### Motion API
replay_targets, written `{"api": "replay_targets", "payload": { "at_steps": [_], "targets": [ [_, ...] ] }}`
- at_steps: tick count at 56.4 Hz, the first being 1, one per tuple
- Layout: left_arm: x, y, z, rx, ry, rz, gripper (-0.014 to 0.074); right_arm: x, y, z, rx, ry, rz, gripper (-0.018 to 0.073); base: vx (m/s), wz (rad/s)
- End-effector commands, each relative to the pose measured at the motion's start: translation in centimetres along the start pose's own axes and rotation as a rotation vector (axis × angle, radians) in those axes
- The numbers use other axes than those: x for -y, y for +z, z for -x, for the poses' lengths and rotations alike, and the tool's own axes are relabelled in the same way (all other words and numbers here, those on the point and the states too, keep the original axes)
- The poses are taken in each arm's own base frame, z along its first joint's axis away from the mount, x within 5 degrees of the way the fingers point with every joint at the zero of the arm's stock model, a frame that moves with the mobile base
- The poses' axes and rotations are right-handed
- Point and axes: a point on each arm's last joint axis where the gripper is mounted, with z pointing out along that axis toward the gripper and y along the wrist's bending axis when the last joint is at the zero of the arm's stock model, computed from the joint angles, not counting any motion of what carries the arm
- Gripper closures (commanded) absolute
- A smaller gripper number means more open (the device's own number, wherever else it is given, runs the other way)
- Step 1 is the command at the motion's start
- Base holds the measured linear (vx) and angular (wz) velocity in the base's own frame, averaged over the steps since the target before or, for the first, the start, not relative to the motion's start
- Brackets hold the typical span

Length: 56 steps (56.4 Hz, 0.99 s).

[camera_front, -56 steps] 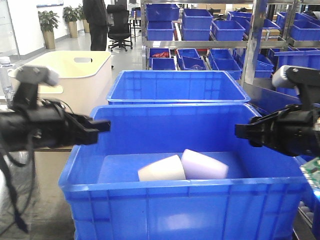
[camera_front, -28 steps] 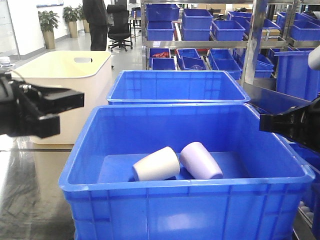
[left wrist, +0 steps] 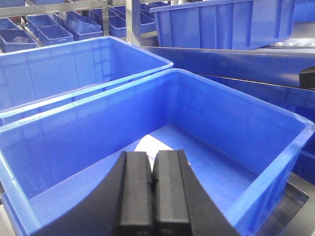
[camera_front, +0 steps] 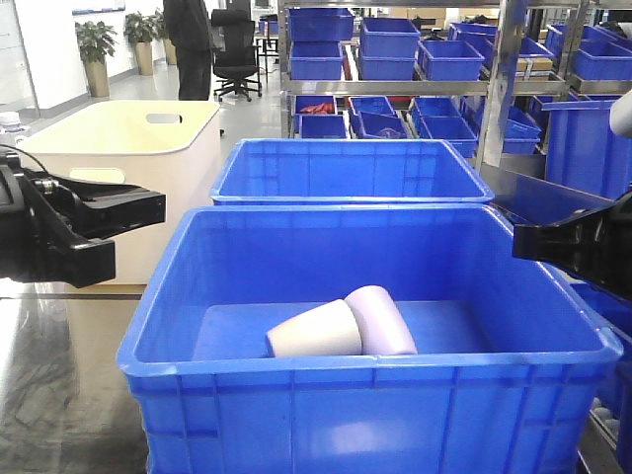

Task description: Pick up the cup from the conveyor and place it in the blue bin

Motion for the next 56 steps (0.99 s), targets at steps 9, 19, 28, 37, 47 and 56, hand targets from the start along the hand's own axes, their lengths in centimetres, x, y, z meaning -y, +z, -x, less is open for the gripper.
{"api": "replay_targets", "payload": {
  "at_steps": [9,19,28,37,47,56],
  "targets": [
    [0.6,-1.5,1.7,0.084,0.003,0.022,0.0559,-0.4,-1.3,2.0,0.136,-0.006,0.012,0.0571,0.0,0.0],
    [0.8,-5.1,-0.4,0.114,-0.118,0.17,0.0559,-0.4,-1.3,2.0,0.136,-0.006,0.012,0.0571,0.0,0.0],
    [0.9,-9.6,-7.0,0.196,-0.168,0.342,0.0559,-0.4,-1.3,2.0,0.135,-0.006,0.012,0.0572,0.0,0.0],
    [1.5,-12.8,-14.9,0.222,-0.1,0.407,0.0559,-0.4,-1.3,2.0,0.135,-0.006,0.012,0.0571,0.0,0.0],
    [1.5,-14.6,-22.3,0.213,-0.067,0.486,0.0559,-0.4,-1.3,2.0,0.135,-0.006,0.012,0.0571,0.0,0.0],
    [1.0,-15.2,-26.8,0.274,-0.165,0.593,0.0559,-0.4,-1.3,2.0,0.135,-0.006,0.012,0.0571,0.0,0.0]
  ]
}}
